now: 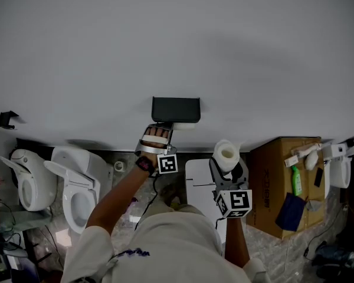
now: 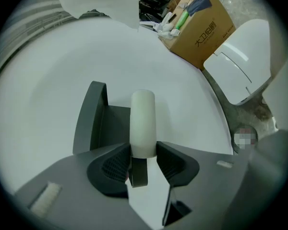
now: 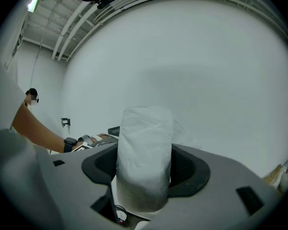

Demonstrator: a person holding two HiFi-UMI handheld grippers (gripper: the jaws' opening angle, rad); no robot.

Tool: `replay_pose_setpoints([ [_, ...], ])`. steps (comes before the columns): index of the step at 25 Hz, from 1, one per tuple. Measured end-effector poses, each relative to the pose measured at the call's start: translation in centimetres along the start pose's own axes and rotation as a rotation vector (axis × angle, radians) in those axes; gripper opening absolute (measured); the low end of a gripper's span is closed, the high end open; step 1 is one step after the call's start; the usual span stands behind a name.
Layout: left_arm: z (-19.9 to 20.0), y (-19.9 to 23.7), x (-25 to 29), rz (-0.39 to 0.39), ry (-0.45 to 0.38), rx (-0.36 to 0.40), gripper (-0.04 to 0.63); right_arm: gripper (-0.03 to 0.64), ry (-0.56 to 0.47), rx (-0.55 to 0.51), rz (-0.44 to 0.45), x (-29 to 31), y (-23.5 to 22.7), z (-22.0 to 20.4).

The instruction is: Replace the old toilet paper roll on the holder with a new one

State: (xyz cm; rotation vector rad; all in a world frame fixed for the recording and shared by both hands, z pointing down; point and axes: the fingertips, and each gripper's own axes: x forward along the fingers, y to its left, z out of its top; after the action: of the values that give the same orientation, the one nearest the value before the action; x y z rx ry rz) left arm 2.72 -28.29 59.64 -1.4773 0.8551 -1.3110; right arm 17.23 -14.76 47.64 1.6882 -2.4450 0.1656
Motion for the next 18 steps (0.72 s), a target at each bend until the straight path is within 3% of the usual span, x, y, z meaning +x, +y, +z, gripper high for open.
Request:
replay_pose_setpoints([
  [18, 0.1, 0.4, 0.5, 0.029, 0.022, -0.019, 0.158, 0.29, 0.003, -0.006, 0.028, 1.5, -0.6, 0.1],
])
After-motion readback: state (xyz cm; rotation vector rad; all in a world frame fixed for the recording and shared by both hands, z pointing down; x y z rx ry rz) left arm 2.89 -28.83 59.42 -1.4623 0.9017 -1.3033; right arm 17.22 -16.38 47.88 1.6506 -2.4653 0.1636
